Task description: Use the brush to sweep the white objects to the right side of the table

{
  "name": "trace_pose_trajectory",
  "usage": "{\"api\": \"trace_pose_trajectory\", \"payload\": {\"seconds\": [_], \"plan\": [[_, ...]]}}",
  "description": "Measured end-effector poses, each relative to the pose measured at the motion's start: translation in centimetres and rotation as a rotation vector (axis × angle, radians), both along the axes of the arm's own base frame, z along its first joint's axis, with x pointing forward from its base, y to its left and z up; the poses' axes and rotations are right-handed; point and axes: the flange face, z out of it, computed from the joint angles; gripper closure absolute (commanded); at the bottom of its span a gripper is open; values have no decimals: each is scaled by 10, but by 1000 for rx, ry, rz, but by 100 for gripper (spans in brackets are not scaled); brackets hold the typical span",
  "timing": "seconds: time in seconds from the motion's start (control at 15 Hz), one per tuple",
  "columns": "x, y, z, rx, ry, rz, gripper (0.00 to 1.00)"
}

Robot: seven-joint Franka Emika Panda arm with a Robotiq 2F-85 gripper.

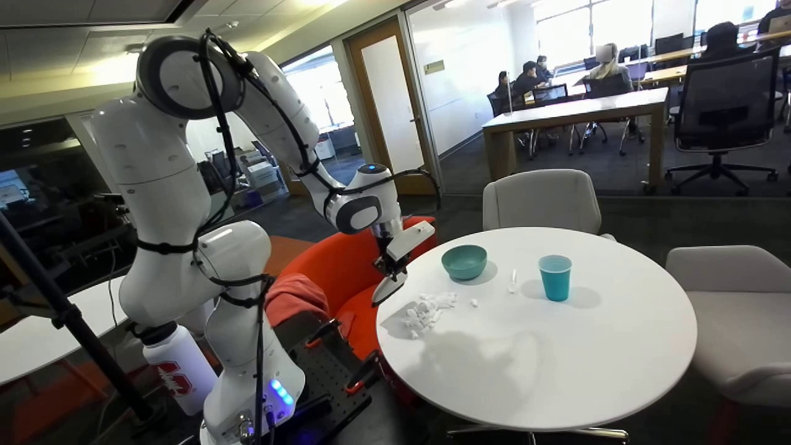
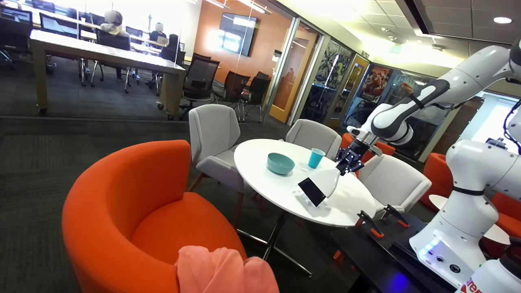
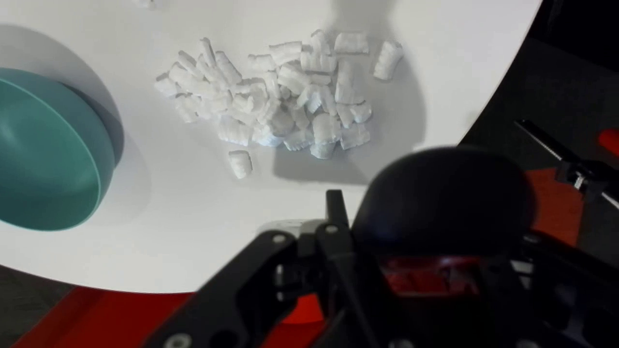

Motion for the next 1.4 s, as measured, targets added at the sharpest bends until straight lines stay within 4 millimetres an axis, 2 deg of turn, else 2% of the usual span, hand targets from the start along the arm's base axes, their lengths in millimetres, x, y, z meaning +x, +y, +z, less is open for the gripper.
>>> {"api": "trace_pose_trajectory", "payload": {"seconds": [0.33, 0.67, 1.13, 1.4], "plan": [[9, -7, -9, -37, 11, 9, 86], [24, 3, -23, -17, 14, -15, 86], [49, 11, -55, 5, 1, -4, 86], [52, 13, -64, -14, -9, 28, 86]]}}
